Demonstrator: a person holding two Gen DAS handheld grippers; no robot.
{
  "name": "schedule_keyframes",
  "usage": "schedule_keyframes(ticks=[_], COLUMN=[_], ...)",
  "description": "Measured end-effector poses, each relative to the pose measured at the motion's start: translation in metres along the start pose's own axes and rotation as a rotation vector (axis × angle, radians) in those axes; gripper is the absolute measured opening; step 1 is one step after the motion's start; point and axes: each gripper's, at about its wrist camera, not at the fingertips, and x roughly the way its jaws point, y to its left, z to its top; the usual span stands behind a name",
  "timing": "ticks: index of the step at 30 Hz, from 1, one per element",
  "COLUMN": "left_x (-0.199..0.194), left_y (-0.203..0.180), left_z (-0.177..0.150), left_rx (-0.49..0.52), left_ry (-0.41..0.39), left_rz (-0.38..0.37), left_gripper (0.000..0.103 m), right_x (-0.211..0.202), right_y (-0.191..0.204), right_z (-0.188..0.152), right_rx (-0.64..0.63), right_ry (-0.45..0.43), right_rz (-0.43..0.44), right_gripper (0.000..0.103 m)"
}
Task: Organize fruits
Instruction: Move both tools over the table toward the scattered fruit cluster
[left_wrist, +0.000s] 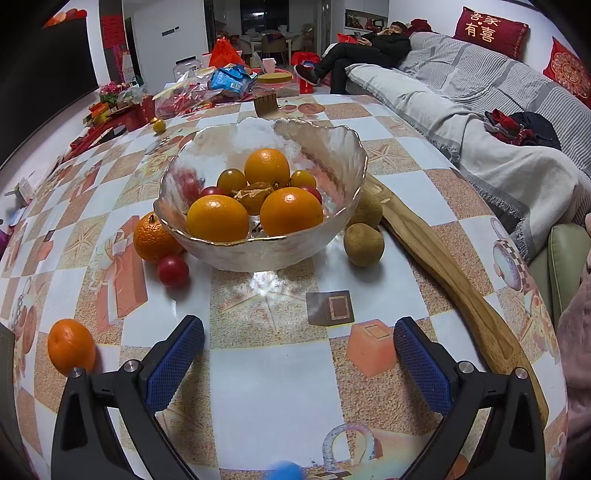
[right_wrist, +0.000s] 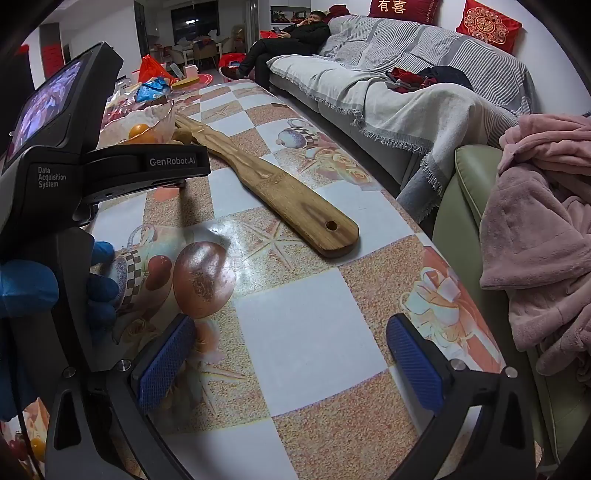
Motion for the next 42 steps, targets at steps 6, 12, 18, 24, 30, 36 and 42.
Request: schedule_keyframes(ticks=[6,12,18,24,30,36,42], left_x=[-0.011,-0.08,-0.107,-0.111,-0.113,-0.111,-0.109], left_y=[-0.001,0.042,0.11,0.165,0.195,0.195,0.198], left_z=[0.006,0.013,0.009,-0.026,-0.044,-0.036,-0.031], left_rx=[0.081,0.054,-0.04,-0.131,-0.147,-0.134,-0.113], left_ry=[0.052,-0.055,0.089,0.22,0.247,0.303,0.313], left_rz=[-0.039,-0.098,-0.027,0.119,0.118,0.088,0.058], left_gripper=[0.103,0.103,0.103,0.103,0.103,0.103,0.103], right_x=[0.001,0.008,-0.015,-0.026,-0.028,-0.039,-0.049], right_y=[-0.001,0.001,0.002,0.024,0.057,0.078,0.09], right_z=[0.001,0.018,0.036,0.063,0.067,0.057,0.054], right_rx=[-0.006,-0.12,-0.148,-0.191,-0.249,-0.244,-0.217], right_ry=[0.008,0.202,0.231,0.281,0.343,0.358,0.365], right_rz=[-0.002,0.02,0.117,0.232,0.281,0.28,0.28], right_gripper=[0.103,0.103,0.103,0.103,0.103,0.103,0.103])
